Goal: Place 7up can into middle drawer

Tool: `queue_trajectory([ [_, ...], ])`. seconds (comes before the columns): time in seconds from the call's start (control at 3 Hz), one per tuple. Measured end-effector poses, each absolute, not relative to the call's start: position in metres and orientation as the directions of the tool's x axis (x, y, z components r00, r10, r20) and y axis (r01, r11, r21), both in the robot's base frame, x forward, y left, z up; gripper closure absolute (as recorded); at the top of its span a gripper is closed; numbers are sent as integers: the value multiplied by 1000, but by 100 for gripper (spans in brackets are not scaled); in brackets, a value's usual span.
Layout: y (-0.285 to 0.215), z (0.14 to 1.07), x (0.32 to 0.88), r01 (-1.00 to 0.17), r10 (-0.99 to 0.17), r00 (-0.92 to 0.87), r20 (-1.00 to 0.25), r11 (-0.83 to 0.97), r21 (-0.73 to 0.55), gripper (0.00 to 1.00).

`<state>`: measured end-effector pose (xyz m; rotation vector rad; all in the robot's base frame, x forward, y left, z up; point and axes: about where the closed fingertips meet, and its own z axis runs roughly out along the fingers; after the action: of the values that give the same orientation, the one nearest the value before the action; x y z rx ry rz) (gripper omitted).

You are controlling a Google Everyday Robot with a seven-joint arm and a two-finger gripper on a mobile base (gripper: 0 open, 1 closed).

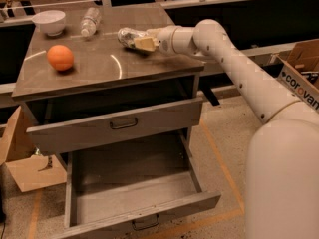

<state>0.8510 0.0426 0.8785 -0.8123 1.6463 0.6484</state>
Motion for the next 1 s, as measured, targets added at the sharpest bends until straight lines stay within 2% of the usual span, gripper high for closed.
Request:
queue_trajectory([
  [0.67, 21, 896, 773, -844, -111, -105, -988, 535, 29, 100],
  [1.0, 21, 896, 773, -845, -111, -105, -988, 535, 29, 100],
])
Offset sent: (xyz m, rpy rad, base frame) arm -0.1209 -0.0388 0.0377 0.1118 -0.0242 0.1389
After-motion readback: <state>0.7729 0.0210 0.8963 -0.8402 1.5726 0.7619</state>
